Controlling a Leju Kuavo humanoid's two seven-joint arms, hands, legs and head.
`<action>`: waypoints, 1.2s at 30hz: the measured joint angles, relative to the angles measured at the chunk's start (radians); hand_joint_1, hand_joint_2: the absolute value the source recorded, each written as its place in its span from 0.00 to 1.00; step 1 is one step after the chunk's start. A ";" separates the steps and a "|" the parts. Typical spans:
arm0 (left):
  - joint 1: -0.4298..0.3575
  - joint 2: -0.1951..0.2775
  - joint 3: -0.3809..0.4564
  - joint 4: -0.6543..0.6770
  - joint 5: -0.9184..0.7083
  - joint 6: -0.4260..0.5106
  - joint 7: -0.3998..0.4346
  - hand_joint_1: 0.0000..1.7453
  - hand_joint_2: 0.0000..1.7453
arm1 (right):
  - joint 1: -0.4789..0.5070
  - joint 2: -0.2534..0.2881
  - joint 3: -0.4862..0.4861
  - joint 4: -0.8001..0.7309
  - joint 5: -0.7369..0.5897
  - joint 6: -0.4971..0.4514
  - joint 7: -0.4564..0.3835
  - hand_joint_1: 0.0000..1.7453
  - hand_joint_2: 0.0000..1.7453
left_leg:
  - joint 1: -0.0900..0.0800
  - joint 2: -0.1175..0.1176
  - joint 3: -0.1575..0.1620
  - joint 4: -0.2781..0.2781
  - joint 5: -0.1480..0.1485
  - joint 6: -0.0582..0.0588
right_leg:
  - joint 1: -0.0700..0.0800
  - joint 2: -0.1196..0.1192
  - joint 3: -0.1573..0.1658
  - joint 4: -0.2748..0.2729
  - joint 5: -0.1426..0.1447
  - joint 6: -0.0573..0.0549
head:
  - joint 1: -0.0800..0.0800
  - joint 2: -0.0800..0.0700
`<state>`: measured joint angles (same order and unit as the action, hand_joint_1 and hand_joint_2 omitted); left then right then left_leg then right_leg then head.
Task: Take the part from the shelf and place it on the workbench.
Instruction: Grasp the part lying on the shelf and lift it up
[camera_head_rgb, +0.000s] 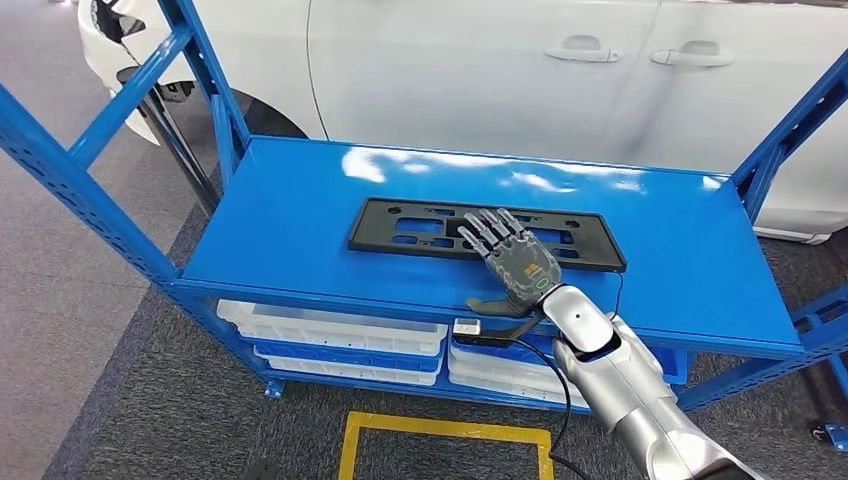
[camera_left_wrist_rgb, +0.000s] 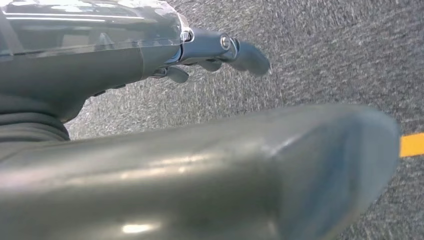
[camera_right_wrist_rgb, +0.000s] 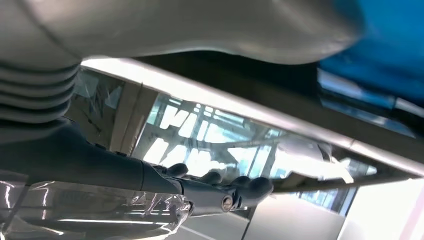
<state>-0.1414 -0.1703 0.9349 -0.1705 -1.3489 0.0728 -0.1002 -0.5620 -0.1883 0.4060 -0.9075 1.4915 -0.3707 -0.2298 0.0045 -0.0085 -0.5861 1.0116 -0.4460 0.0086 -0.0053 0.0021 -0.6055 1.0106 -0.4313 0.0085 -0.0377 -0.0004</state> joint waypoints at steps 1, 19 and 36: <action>0.000 0.000 0.000 0.000 0.000 0.000 -0.001 0.00 0.00 | -0.014 0.002 0.006 0.023 0.000 -0.002 0.001 0.00 1.00 | -0.001 0.000 -0.003 0.009 -0.009 -0.005 | -0.003 0.000 0.001 -0.003 0.001 -0.005 | 0.000 0.000; -0.004 0.000 0.000 0.000 0.001 -0.003 -0.014 0.00 0.00 | -0.371 0.061 0.095 0.487 0.038 0.174 0.226 0.75 1.00 | 0.004 0.002 -0.017 -0.005 0.026 0.024 | -0.007 0.001 -0.049 0.119 -0.076 0.027 | 0.000 0.000; -0.001 -0.002 -0.001 0.000 0.005 -0.003 -0.020 0.00 0.00 | -0.473 0.055 0.065 0.592 0.016 0.247 0.276 1.00 1.00 | 0.003 0.003 -0.115 0.219 -0.091 -0.022 | -0.007 -0.001 0.001 -0.009 0.010 -0.017 | 0.000 0.000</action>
<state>-0.1429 -0.1720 0.9343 -0.1705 -1.3443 0.0695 -0.1202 -1.0350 -0.1337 0.4711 -0.3157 1.5077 -0.1232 0.0457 0.0071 -0.0057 -0.7015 1.2305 -0.5371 -0.0133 -0.0119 0.0008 -0.6043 1.0012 -0.4214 -0.0083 -0.0378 -0.0004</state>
